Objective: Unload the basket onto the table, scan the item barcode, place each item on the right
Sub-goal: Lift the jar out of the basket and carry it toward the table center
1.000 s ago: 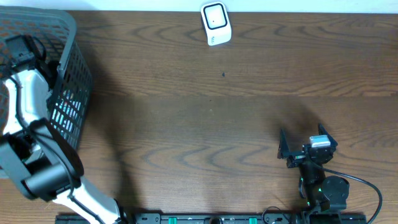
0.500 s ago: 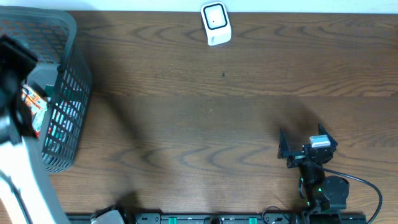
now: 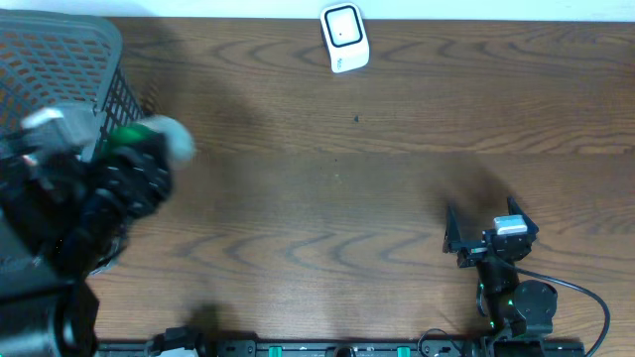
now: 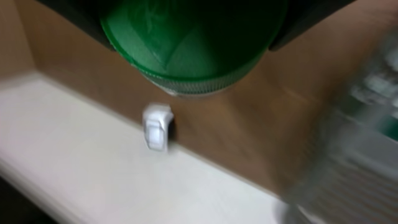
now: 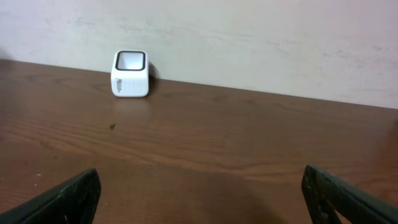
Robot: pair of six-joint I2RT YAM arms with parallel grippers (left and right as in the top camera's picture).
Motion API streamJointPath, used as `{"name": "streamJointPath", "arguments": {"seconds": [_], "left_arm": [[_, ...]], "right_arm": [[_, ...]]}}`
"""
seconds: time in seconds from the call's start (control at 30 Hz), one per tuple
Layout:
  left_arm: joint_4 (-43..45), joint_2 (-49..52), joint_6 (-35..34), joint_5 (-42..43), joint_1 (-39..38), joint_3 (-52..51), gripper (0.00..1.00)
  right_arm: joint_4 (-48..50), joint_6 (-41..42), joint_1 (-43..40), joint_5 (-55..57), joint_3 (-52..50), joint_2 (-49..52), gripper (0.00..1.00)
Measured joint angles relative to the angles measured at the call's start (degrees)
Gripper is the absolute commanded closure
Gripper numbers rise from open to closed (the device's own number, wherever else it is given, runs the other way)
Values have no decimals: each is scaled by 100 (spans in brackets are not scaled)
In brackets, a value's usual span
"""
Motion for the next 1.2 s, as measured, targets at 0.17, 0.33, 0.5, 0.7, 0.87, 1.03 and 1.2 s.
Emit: {"name": "streamJointPath", "arguments": {"seconds": [0.17, 0.33, 0.5, 0.7, 0.87, 1.03, 1.2], "left_arm": [[-439, 470, 608, 337, -970, -136, 45], [-566, 1244, 1397, 442, -1864, -190, 45], [-616, 2105, 2170, 522, -2653, -192, 45], [-769, 3261, 3270, 859, -3467, -195, 45], [-986, 3810, 4181, 1213, -3816, -210, 44], [-1147, 3928, 5084, 1663, -3976, -212, 44], [-1290, 3928, 5934, 2234, -3976, -212, 44]], "right_arm": [[0, 0, 0, 0, 0, 0, 1], [0, 0, 0, -2, 0, 0, 1], [0, 0, 0, 0, 0, 0, 1], [0, 0, 0, 0, 0, 0, 1], [0, 0, 0, 0, 0, 0, 1], [0, 0, 0, 0, 0, 0, 1], [0, 0, 0, 0, 0, 0, 1]]}}
